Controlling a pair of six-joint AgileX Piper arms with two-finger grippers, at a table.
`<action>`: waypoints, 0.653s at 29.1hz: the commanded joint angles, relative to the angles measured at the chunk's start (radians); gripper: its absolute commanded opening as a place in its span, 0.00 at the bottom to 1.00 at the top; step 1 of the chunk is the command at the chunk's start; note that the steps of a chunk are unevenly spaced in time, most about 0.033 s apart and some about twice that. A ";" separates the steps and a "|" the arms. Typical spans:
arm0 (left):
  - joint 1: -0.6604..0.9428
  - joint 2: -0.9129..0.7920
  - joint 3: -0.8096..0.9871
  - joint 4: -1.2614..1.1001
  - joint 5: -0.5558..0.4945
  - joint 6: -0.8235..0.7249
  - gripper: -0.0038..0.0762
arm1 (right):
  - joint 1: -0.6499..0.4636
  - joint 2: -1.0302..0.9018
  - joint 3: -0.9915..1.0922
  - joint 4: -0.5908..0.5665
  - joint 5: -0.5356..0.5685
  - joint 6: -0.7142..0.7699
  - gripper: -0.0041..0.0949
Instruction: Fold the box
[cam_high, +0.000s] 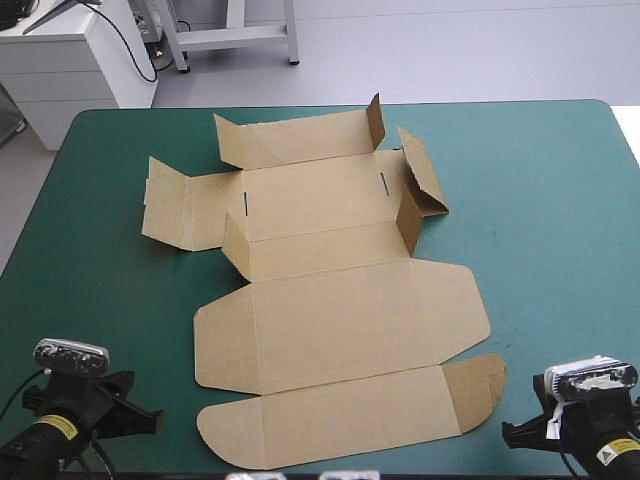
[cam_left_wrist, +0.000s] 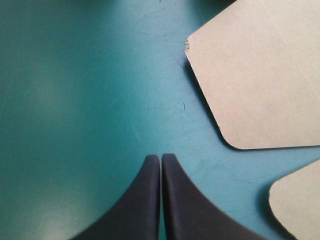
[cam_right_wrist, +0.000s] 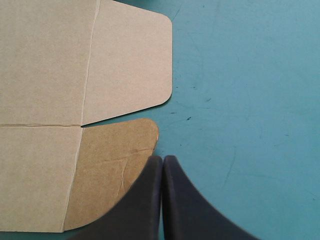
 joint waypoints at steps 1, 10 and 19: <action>0.003 0.009 -0.031 -0.011 -0.052 -0.003 0.04 | 0.002 0.013 -0.025 0.015 -0.060 -0.004 0.02; 0.003 0.009 -0.031 -0.011 -0.052 -0.003 0.04 | 0.002 0.050 -0.033 0.015 -0.024 -0.004 0.02; 0.003 0.009 -0.031 -0.011 -0.052 -0.003 0.04 | 0.002 0.314 -0.263 0.015 -0.006 -0.046 0.02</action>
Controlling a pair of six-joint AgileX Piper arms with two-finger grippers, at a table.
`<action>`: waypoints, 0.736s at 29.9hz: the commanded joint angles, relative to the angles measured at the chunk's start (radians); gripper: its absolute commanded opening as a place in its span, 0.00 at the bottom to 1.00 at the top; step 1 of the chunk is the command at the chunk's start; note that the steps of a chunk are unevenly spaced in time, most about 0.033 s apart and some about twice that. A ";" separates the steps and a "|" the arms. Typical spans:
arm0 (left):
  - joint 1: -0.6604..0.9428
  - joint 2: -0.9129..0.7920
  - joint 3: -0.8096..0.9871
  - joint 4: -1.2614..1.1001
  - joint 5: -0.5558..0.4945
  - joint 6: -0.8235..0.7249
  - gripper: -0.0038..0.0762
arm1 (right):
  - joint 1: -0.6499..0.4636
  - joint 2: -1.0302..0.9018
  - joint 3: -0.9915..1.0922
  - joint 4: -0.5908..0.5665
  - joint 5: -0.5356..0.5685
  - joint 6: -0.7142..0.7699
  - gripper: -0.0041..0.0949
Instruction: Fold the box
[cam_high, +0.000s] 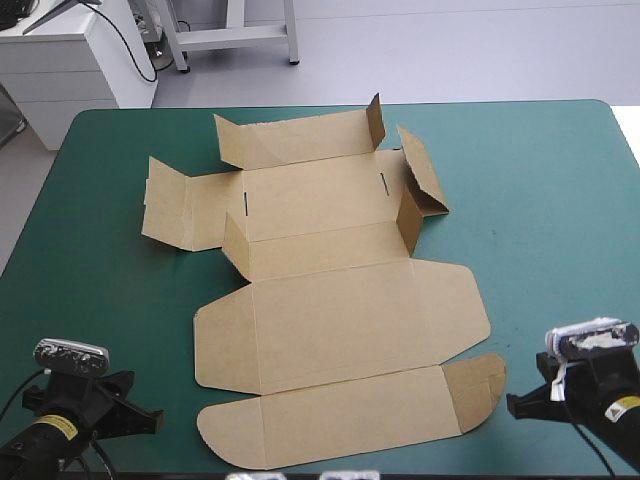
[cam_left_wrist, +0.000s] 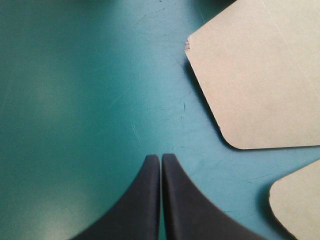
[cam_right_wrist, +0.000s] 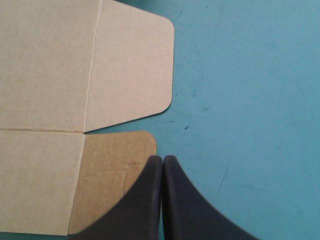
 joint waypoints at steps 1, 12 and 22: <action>0.003 0.009 -0.031 -0.011 -0.052 -0.003 0.04 | 0.002 0.158 -0.145 0.019 -0.038 -0.013 0.02; 0.003 0.009 -0.031 -0.011 -0.052 -0.008 0.04 | 0.002 0.619 -0.549 0.150 0.037 -0.076 0.02; 0.003 0.009 -0.031 -0.006 -0.052 -0.013 0.04 | 0.064 0.928 -0.903 0.169 0.136 -0.022 0.03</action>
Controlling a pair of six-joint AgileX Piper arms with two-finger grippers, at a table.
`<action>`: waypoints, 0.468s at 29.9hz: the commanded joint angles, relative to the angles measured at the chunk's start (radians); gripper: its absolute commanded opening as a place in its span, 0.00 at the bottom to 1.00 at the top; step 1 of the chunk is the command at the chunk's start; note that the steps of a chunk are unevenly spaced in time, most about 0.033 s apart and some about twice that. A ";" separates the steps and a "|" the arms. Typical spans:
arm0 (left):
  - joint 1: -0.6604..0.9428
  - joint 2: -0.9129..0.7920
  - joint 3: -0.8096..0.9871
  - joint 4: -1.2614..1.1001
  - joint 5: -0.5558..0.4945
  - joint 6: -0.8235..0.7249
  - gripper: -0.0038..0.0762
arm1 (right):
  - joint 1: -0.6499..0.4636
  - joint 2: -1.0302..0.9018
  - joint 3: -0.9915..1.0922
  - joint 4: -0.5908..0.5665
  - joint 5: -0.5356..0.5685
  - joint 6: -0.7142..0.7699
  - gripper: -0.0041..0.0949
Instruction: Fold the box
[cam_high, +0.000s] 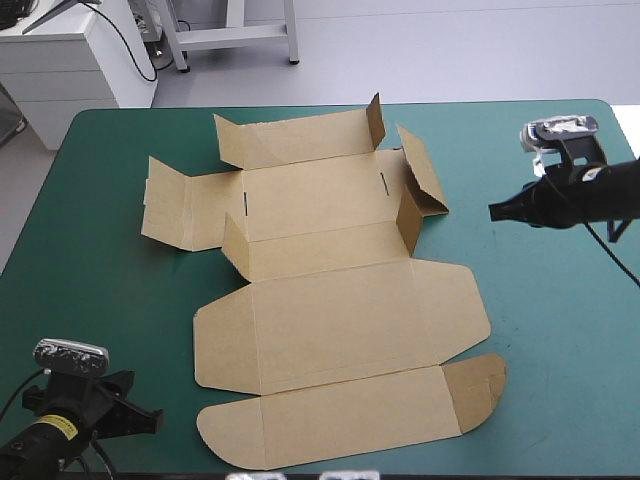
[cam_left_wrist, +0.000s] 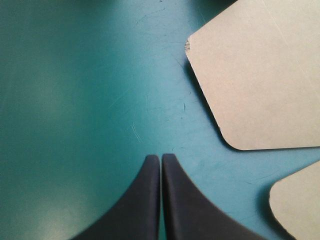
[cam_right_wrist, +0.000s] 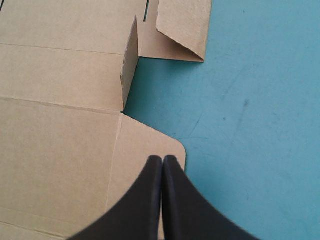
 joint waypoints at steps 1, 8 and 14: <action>0.003 0.009 -0.031 -0.006 -0.052 -0.011 0.04 | 0.057 0.062 -0.131 0.035 0.006 0.034 0.03; 0.003 0.009 -0.031 -0.006 -0.052 -0.011 0.04 | 0.242 0.213 -0.254 -0.137 -0.066 0.145 0.03; 0.003 0.009 -0.031 -0.006 -0.052 -0.011 0.04 | 0.291 0.361 -0.353 -0.149 0.010 0.208 0.18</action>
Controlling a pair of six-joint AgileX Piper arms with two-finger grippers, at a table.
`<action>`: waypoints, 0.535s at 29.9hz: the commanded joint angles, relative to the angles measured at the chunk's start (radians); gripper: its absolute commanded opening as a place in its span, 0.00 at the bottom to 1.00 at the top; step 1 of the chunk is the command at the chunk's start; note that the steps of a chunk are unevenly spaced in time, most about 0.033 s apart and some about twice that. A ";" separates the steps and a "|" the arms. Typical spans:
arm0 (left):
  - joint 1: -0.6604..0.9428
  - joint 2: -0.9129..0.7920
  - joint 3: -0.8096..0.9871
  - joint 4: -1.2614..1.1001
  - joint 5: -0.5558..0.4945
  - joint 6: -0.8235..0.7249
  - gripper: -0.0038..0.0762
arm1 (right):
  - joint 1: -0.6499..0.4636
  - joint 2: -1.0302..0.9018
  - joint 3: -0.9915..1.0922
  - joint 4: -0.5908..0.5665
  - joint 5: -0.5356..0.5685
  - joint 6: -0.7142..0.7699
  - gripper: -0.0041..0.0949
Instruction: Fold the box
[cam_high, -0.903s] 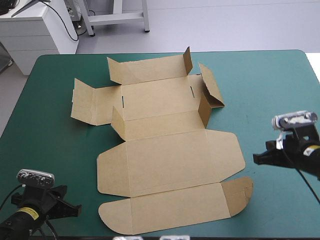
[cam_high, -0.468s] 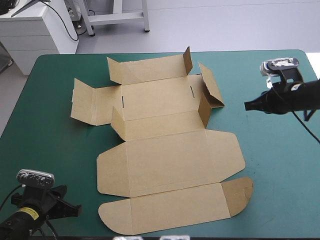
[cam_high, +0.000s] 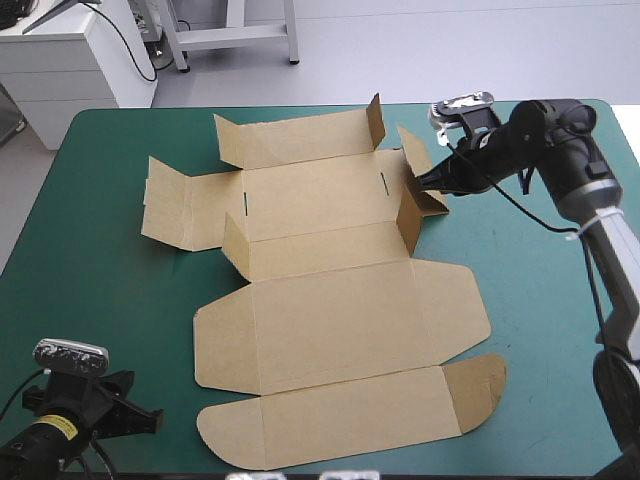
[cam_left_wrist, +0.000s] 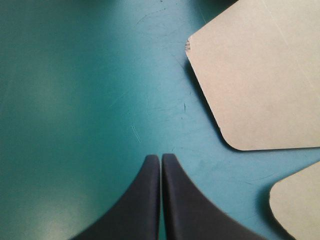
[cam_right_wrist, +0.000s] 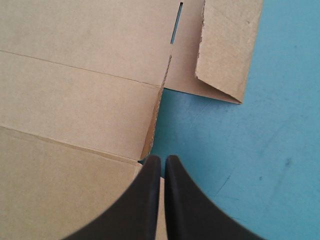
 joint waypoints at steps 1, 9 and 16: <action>0.003 0.009 -0.031 -0.006 -0.052 -0.009 0.04 | 0.007 0.040 -0.092 0.067 0.052 0.009 0.22; 0.003 0.009 -0.031 -0.006 -0.052 -0.009 0.04 | 0.007 0.209 -0.246 0.121 0.061 -0.014 0.47; 0.003 0.009 -0.031 -0.006 -0.052 -0.009 0.04 | 0.007 0.301 -0.275 0.121 0.071 -0.016 0.46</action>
